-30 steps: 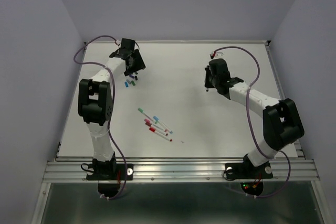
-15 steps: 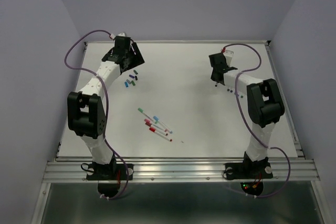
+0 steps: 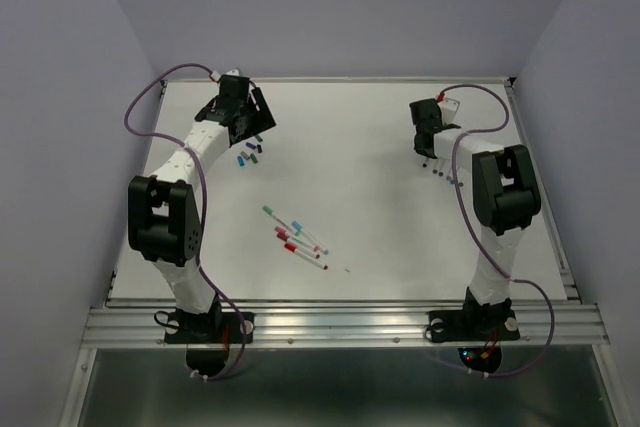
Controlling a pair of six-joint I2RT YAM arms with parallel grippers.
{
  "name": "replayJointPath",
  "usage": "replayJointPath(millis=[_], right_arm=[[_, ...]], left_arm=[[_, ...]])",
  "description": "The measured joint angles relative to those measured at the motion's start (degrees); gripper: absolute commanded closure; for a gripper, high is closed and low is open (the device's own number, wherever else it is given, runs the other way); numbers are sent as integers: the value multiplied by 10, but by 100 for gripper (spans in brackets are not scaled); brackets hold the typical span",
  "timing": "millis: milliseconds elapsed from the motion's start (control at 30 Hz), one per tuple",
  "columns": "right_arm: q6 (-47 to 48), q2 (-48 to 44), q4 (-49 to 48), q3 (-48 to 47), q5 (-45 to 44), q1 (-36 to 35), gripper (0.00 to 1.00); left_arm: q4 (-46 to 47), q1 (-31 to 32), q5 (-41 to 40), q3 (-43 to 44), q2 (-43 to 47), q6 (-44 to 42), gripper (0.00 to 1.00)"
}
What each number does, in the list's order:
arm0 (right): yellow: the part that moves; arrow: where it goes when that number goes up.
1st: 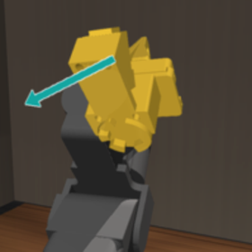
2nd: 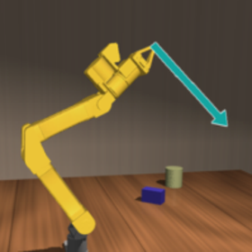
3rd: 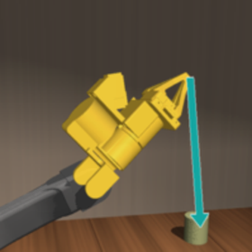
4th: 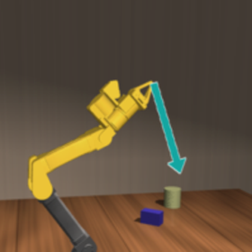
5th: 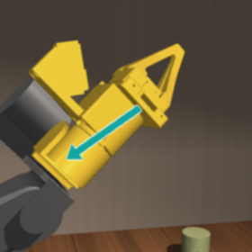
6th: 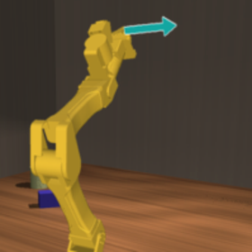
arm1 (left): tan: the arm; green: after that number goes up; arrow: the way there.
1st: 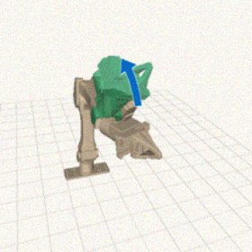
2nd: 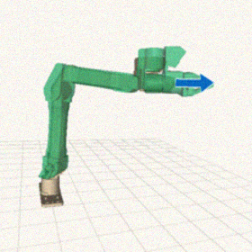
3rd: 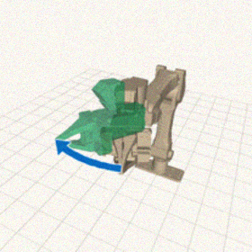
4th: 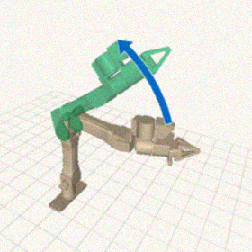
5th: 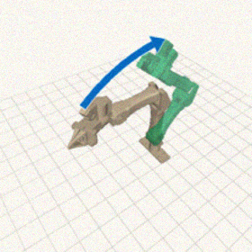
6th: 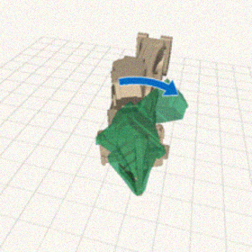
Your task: Open the pen caps
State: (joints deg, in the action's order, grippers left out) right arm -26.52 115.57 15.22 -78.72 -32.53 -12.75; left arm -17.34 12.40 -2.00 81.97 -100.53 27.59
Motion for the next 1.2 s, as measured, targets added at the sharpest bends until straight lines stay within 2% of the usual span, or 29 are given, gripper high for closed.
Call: replayJointPath(millis=[167, 433, 667, 767, 800, 900, 967, 1067, 1200], right_arm=[[-1, 1, 11, 0, 0, 4, 79], [0, 2, 17, -2, 0, 8, 73], [1, 2, 26, -4, 0, 8, 57], [3, 2, 28, -7, 0, 8, 41], [5, 2, 28, -8, 3, 8, 28], [17, -4, 32, -8, 16, 8, 14], [24, -13, 35, -8, 25, 8, 11], [42, -48, 31, 0, 49, 8, 0], [68, -119, 5, 46, 103, 8, 0]], left_arm=[[0, 0, 0, 0, 1, 0, 17], [0, 0, 0, 0, 2, -1, 16], [0, 0, 0, 0, 3, -1, 16], [0, 0, 0, 0, 8, -2, 14], [0, 0, 0, 0, 10, -2, 14], [0, 0, 0, 0, 17, -2, 12], [0, 0, 0, 0, 22, -2, 12], [4, 0, 0, -4, 27, -2, 11], [9, 0, 3, -10, 30, -2, 8]])
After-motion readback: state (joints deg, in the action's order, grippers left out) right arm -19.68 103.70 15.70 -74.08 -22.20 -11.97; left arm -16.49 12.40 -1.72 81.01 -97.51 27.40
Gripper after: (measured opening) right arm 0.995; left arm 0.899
